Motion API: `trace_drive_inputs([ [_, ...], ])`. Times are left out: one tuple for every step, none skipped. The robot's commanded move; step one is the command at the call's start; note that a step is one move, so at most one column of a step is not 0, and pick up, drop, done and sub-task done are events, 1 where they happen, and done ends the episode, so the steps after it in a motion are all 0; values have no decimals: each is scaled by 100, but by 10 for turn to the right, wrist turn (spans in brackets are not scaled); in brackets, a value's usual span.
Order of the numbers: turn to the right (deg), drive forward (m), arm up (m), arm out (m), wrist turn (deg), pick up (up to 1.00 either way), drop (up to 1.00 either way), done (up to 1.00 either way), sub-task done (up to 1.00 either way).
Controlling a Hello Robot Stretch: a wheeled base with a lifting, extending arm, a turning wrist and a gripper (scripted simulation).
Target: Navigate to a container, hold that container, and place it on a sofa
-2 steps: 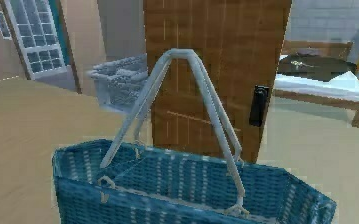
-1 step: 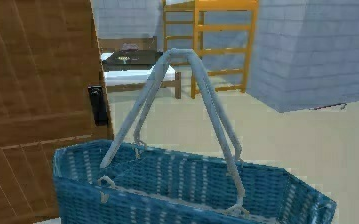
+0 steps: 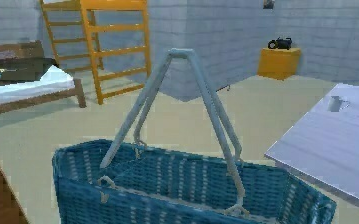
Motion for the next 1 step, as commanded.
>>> trace_drive_inputs([
  [0, 5, 0, 0, 0, 0, 0, 0, 0],
])
